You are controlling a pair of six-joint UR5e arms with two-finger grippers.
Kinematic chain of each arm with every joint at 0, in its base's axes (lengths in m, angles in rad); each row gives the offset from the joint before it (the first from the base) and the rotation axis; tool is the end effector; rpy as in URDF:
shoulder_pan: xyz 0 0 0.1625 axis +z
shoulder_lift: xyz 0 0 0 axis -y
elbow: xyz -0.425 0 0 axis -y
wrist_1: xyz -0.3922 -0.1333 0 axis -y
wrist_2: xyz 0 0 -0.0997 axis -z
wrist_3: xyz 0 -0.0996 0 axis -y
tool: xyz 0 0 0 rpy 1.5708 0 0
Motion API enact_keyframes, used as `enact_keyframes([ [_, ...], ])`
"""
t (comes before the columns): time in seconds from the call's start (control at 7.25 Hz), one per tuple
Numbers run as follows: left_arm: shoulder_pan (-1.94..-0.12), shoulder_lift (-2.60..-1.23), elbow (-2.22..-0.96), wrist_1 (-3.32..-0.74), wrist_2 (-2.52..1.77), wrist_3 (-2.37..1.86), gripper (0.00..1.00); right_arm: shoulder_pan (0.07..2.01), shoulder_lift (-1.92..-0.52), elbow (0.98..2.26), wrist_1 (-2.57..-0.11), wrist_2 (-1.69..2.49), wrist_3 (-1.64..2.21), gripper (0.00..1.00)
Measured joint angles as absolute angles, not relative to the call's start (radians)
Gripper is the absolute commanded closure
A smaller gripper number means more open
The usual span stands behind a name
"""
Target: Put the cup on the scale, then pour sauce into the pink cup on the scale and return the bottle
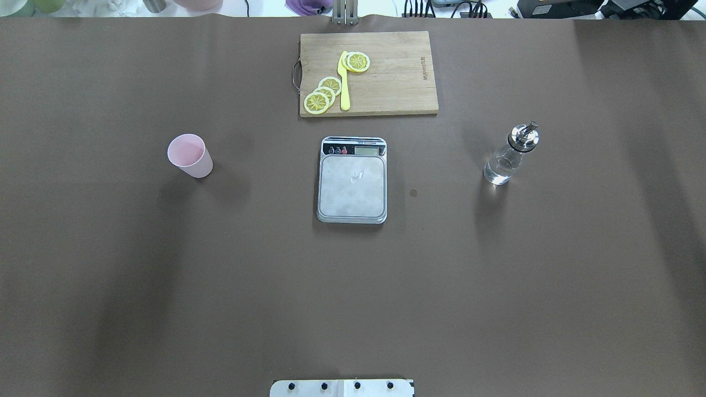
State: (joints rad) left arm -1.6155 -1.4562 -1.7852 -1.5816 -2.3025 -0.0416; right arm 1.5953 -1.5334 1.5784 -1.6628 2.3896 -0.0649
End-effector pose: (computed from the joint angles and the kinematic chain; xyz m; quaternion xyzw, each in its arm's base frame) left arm -0.0867 -0.4455 0.6083 0.0522 0.3571 -0.0205 0.9324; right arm 0.0729 -0.5025 0.6422 -0.0038 -0.3985 -0.0092 0.9171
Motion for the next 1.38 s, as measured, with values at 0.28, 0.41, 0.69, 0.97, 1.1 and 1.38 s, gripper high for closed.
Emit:
enact_keyframes([
  [0.28,-1.615,-1.454,-1.785,-1.584,-2.302,-0.038,0.01,1.595,-1.536,1.578,-1.663,2.397,-0.065,0.00],
  [0.41,-1.615,-1.453,-1.784,-1.583,-2.304,-0.037,0.01,1.595,-1.536,1.578,-1.663,2.399,-0.064,0.00],
  [0.69,-1.615,-1.452,-1.783,-1.582,-2.303,-0.037,0.01,1.595,-1.536,1.578,-1.663,2.399,-0.064,0.00],
  [0.97,-1.615,-1.451,-1.782,-1.583,-2.299,-0.037,0.01,1.595,-1.533,1.578,-1.663,2.399,-0.064,0.00],
  [1.1,-1.615,-1.452,-1.780,-1.584,-2.298,-0.037,0.01,1.595,-1.530,1.578,-1.663,2.400,-0.064,0.00],
  [1.38,-1.615,-1.453,-1.769,-1.588,-2.298,-0.037,0.01,1.595,-1.526,1.581,-1.666,2.402,-0.063,0.00],
])
